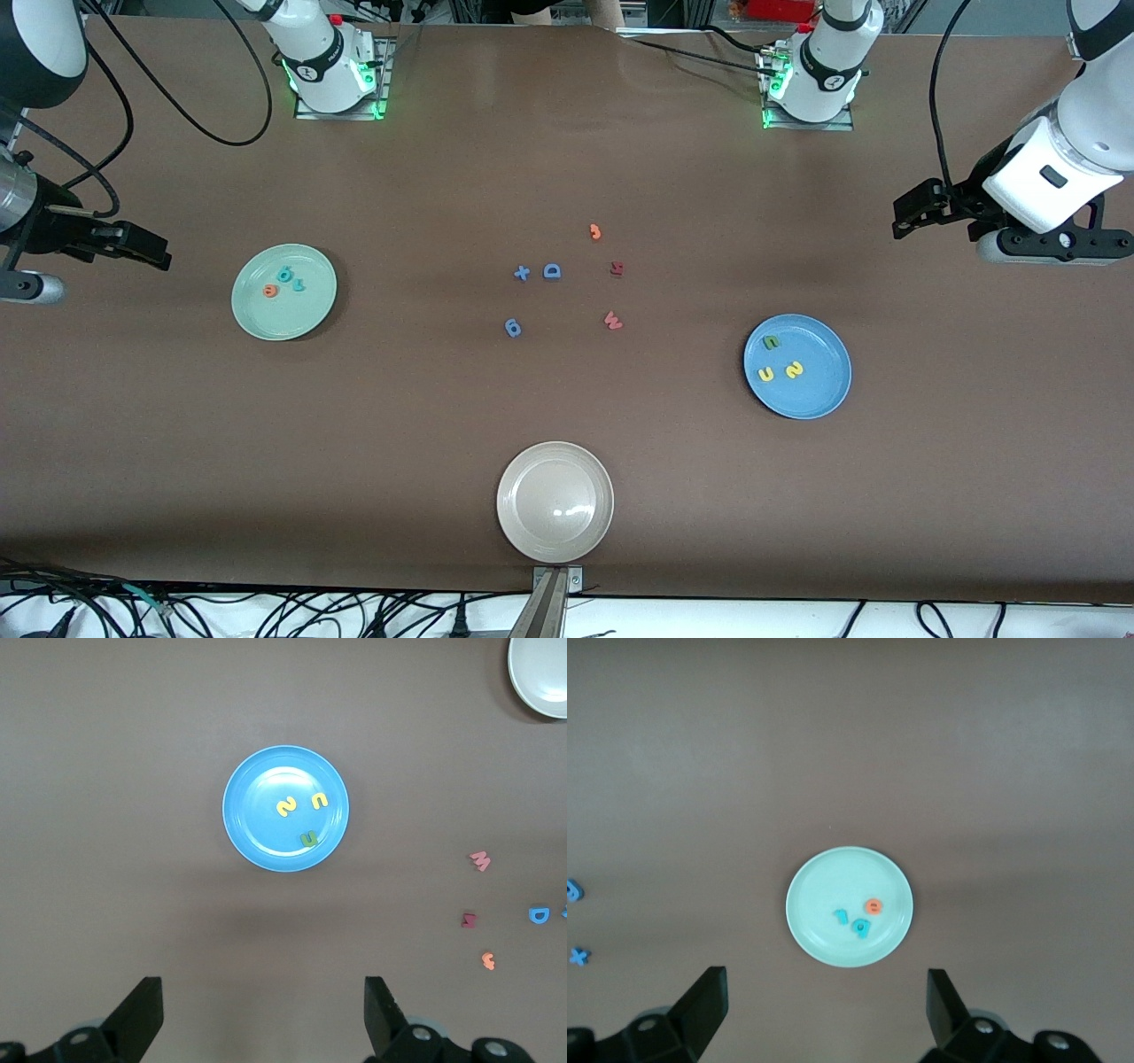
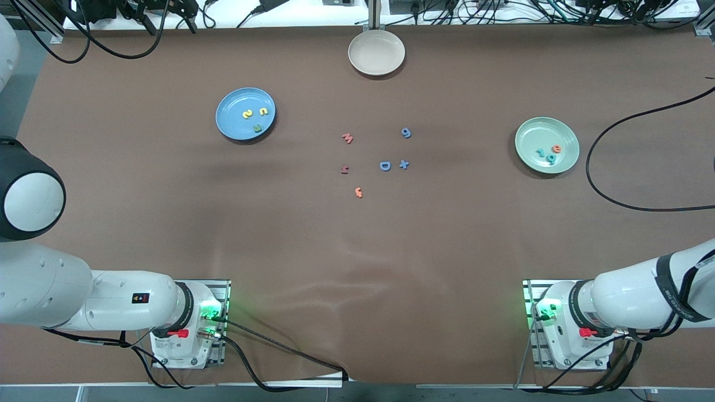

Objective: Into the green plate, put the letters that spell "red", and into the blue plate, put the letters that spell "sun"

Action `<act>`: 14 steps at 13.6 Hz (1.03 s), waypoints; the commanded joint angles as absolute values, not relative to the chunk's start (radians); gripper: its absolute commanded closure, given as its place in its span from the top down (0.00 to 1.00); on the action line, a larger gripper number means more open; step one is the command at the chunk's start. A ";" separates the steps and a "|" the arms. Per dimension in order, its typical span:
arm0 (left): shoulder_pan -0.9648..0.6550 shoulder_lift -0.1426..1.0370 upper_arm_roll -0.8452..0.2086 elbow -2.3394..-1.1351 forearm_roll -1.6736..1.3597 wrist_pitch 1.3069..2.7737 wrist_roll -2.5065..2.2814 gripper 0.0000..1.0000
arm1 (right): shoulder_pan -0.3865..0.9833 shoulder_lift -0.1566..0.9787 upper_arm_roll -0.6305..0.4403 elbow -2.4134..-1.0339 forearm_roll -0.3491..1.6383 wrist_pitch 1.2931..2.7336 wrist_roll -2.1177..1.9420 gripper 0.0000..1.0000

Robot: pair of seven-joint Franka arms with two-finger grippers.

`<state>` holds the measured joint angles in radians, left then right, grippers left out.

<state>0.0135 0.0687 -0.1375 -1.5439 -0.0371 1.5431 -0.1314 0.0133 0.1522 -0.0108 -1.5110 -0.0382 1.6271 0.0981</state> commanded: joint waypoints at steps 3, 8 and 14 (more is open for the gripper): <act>0.014 0.054 -0.140 -1.542 -0.018 1.523 -0.115 1.00 | -0.077 0.094 0.069 -1.586 -0.058 1.680 0.074 1.00; 0.015 0.054 -0.140 -1.542 -0.015 1.523 -0.115 1.00 | -0.083 0.094 0.084 -1.574 -0.048 1.666 0.084 1.00; 0.018 0.054 -0.140 -1.542 -0.015 1.523 -0.115 1.00 | -0.083 0.097 0.086 -1.572 -0.049 1.664 0.098 1.00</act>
